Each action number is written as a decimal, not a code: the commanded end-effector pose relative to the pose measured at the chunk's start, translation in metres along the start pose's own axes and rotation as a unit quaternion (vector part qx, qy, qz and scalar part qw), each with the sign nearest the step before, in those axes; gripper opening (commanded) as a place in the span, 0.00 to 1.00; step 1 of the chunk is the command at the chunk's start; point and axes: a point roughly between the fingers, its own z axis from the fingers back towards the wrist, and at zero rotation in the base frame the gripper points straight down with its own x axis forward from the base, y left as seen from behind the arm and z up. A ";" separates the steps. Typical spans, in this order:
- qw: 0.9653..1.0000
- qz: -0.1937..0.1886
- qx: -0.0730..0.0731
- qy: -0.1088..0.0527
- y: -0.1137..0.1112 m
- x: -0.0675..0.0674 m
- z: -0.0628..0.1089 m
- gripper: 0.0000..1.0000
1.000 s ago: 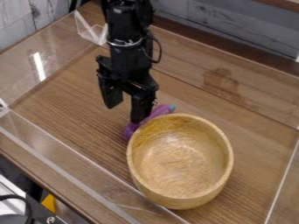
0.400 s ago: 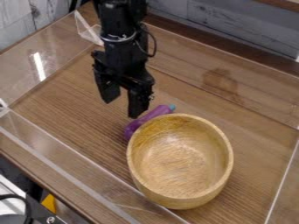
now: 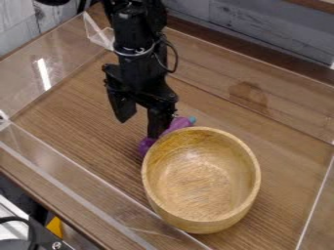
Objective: Put the purple eggplant in the brown bowl
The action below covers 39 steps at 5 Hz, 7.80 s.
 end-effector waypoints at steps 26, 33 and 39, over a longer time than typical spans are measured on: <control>0.996 -0.052 -0.041 -0.066 -0.106 0.009 0.030 0.00; 0.997 -0.015 -0.033 -0.069 -0.125 -0.011 0.010 1.00; 0.993 -0.077 -0.040 -0.077 -0.147 0.001 -0.016 1.00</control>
